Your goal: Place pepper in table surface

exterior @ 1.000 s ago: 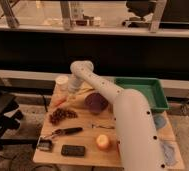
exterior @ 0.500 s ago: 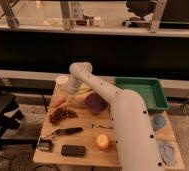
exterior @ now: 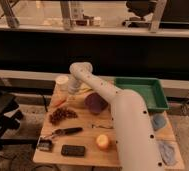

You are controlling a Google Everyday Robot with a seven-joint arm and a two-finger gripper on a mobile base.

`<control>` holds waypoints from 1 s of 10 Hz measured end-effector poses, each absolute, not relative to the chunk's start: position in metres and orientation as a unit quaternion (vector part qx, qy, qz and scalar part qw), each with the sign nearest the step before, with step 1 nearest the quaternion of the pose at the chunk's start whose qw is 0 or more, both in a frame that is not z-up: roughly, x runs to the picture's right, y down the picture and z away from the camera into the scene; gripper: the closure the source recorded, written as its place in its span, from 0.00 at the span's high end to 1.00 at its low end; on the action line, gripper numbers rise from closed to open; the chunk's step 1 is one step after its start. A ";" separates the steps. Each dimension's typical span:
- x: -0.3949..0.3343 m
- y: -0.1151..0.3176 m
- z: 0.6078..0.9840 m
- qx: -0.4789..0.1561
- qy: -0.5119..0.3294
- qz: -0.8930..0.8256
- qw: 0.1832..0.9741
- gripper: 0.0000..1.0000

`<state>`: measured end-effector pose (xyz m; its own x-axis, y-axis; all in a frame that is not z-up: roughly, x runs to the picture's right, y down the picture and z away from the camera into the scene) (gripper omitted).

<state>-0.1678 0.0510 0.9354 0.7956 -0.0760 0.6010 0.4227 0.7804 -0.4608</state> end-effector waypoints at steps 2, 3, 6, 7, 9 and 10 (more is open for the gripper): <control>-0.168 0.051 0.935 -0.301 -0.288 -0.139 0.898 0.06; -0.168 0.051 0.935 -0.301 -0.288 -0.139 0.898 0.06; -0.168 0.051 0.935 -0.301 -0.288 -0.139 0.899 0.06; -0.168 0.051 0.935 -0.301 -0.288 -0.139 0.899 0.06; -0.168 0.049 0.934 -0.300 -0.288 -0.139 0.899 0.06; -0.168 0.049 0.934 -0.300 -0.288 -0.139 0.899 0.06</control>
<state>-0.1681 0.0490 0.9341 0.7956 -0.0773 0.6008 0.4224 0.7817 -0.4588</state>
